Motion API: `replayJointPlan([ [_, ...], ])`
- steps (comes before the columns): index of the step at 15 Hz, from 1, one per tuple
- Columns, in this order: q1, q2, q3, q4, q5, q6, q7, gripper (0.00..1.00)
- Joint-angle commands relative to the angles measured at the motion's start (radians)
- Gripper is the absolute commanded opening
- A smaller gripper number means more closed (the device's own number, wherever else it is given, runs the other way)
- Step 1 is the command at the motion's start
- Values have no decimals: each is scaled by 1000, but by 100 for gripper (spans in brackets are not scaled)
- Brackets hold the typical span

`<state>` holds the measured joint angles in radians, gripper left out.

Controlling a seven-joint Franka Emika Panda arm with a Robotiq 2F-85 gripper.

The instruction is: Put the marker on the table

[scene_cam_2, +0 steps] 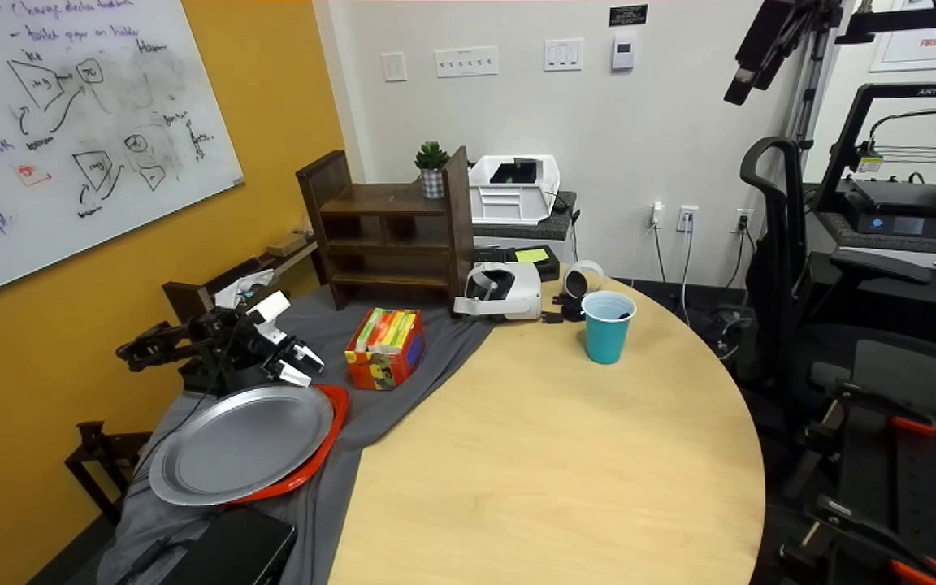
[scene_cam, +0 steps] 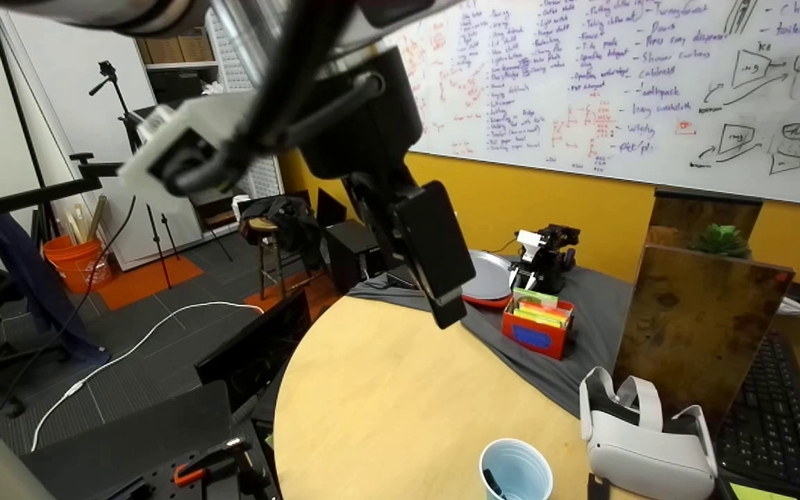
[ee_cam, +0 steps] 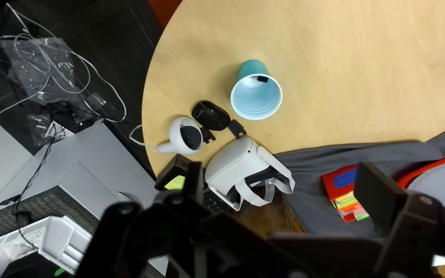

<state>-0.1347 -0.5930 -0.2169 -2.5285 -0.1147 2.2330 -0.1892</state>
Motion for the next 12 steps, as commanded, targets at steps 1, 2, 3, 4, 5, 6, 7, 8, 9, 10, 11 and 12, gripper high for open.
replayJointPlan([
  [1, 8, 108, -7, 48, 42, 48, 1, 100],
  [2, 8, 128, -6, 50, 49, 63, -1, 100],
  [3, 9, 148, -6, 51, 58, 80, -2, 100],
  [4, 8, 164, -5, 52, 62, 94, -5, 100],
  [5, 7, 181, -2, 48, 64, 115, -4, 100],
  [6, 6, 196, -1, 45, 64, 134, -4, 100],
  [7, 5, 211, 0, 39, 64, 157, -5, 100],
  [8, 2, 225, 3, 33, 59, 182, -1, 100],
  [9, 1, 241, 5, 27, 55, 205, 0, 100],
  [10, 1, 256, 5, 24, 56, 226, 0, 100],
  [11, 2, 271, 4, 19, 58, 244, -4, 100],
  [12, 2, 287, 3, 18, 61, 258, -7, 100],
])
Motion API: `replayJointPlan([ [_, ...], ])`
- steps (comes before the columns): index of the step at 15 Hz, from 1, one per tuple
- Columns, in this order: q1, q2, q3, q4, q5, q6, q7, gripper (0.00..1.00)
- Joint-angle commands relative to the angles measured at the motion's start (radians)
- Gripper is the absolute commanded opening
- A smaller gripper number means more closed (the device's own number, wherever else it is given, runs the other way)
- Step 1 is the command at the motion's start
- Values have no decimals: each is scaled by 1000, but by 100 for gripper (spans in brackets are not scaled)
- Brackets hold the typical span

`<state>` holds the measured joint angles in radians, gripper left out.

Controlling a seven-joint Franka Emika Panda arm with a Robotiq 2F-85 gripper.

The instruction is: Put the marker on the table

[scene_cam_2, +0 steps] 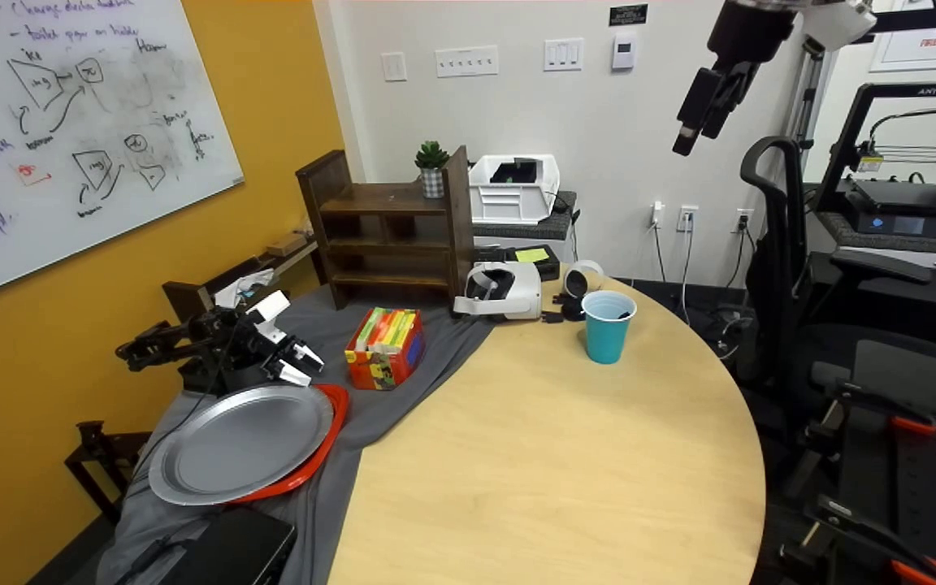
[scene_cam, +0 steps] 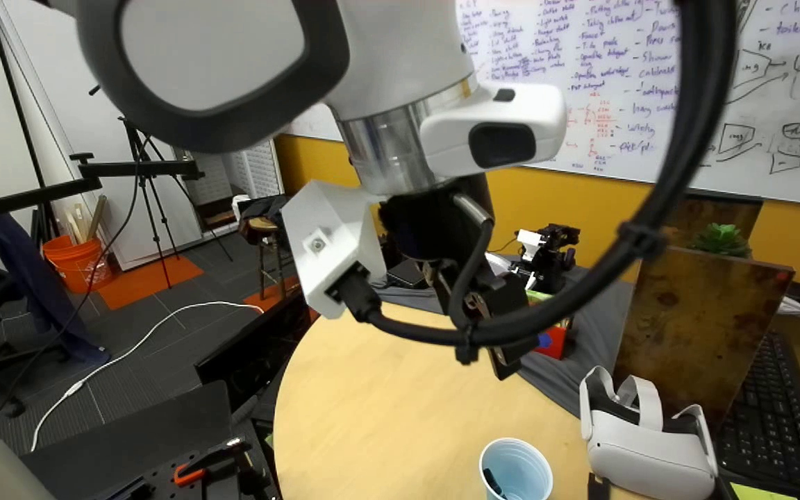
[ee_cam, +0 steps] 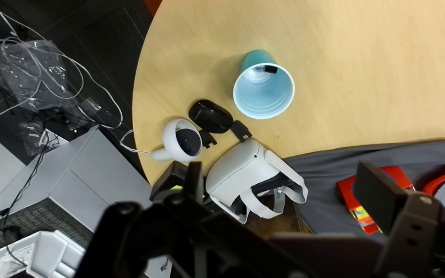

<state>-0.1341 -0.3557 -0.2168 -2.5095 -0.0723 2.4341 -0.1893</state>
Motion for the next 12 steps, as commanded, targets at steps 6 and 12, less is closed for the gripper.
replayJointPlan([
  [6, 1, 144, 2, -6, 28, 134, -13, 100],
  [12, -10, 169, 11, -8, 22, 108, -3, 100],
])
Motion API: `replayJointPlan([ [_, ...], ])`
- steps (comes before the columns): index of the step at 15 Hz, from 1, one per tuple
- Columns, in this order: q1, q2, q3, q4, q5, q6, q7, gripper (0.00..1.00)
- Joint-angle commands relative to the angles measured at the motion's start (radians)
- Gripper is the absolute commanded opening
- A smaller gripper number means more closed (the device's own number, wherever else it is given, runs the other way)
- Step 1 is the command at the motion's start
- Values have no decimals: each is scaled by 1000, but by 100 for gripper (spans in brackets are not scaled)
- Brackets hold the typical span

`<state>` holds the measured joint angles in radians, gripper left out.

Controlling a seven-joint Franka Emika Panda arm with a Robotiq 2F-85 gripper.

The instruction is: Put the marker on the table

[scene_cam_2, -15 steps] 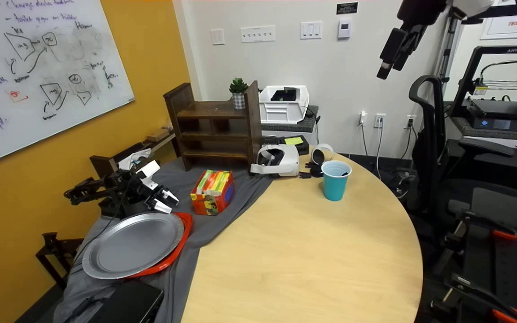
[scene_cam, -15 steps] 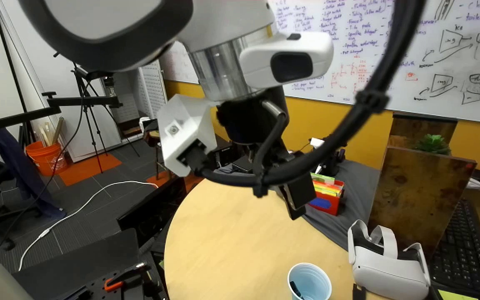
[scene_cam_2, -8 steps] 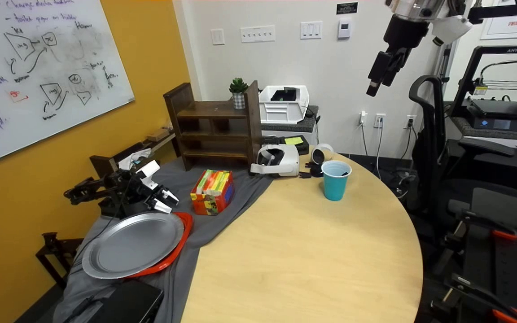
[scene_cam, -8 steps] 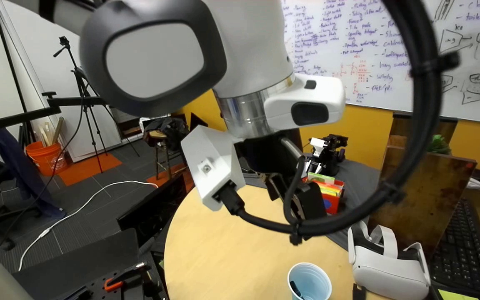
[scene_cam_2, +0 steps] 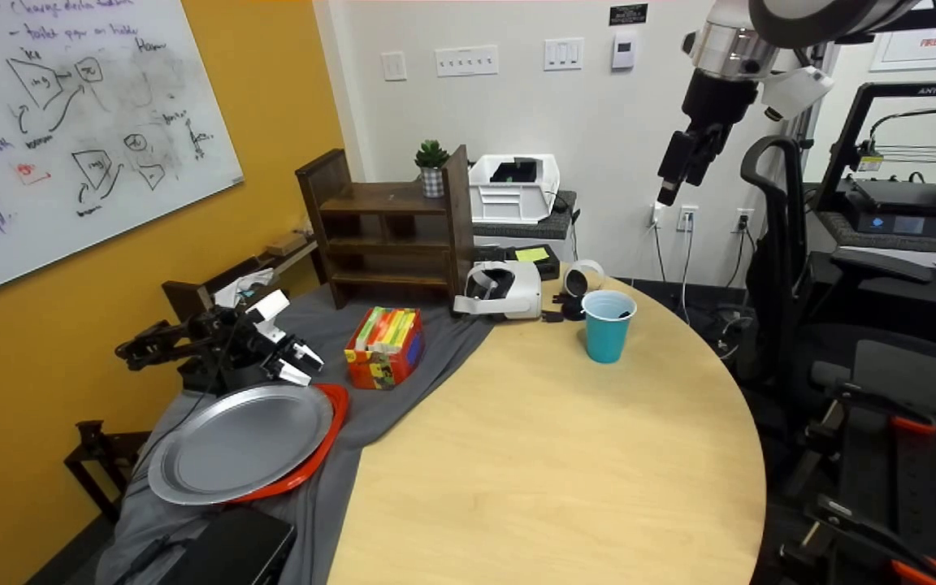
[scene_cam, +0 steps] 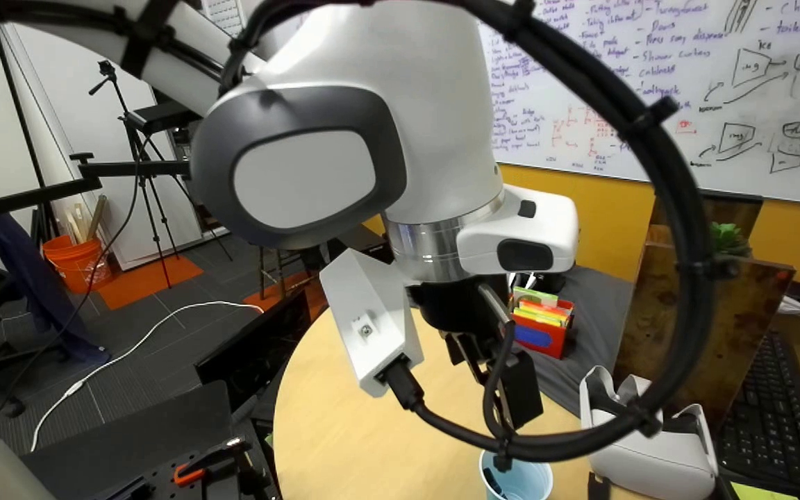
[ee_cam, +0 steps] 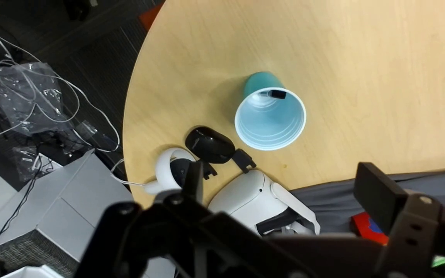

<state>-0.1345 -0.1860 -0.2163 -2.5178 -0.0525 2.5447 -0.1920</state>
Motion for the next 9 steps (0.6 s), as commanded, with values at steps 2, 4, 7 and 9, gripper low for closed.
replayJointPlan([
  [2, -10, -2, 10, 1, 2, -2, -1, 100],
  [4, -10, -3, 10, 1, 2, -2, -1, 100],
  [7, -5, 21, 2, 23, 30, -19, -14, 100],
  [9, 0, 38, -5, 32, 57, -22, -38, 100],
])
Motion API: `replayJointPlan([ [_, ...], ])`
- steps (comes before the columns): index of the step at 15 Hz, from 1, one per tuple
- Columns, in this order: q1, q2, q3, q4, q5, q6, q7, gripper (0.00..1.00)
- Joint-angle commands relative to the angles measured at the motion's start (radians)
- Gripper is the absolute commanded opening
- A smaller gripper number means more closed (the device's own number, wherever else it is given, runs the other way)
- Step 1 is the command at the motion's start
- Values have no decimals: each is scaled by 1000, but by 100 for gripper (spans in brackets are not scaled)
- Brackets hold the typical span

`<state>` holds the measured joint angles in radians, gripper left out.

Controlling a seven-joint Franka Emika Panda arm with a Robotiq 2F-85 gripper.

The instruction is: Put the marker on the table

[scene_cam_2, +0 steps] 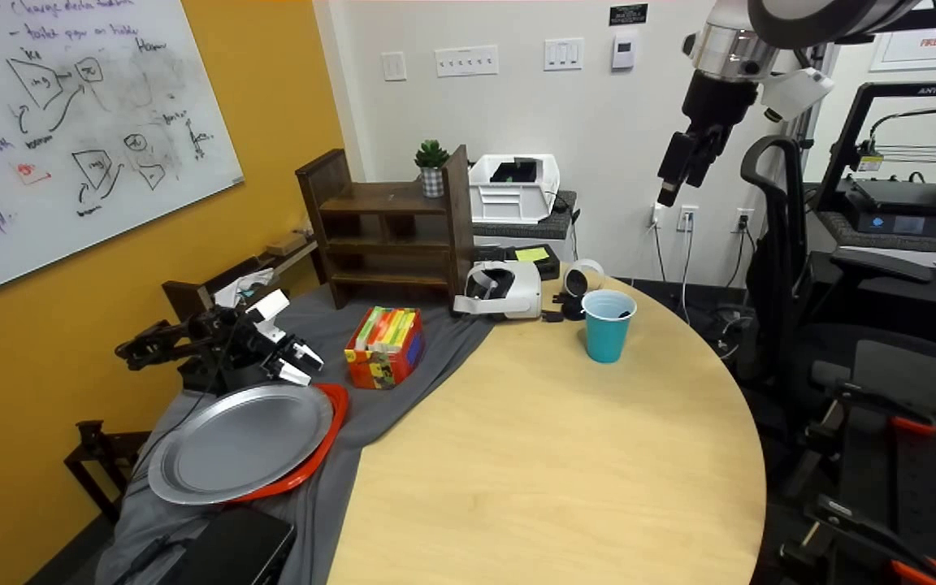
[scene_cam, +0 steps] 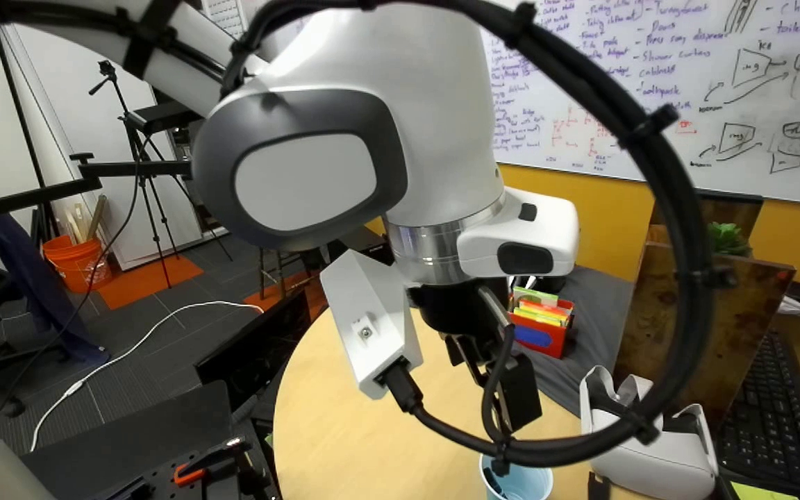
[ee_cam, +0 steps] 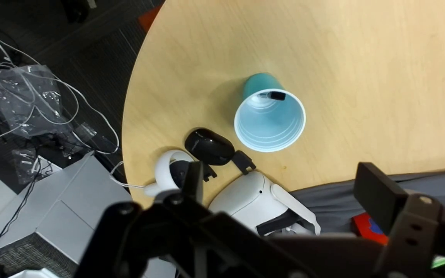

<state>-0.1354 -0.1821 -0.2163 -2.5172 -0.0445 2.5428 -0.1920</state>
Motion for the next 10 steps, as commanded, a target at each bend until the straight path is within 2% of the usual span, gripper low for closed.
replayJointPlan([
  [1, 1, 43, -5, 34, 60, -17, -42, 100],
  [10, -9, 212, 12, 111, 79, 17, -35, 100],
])
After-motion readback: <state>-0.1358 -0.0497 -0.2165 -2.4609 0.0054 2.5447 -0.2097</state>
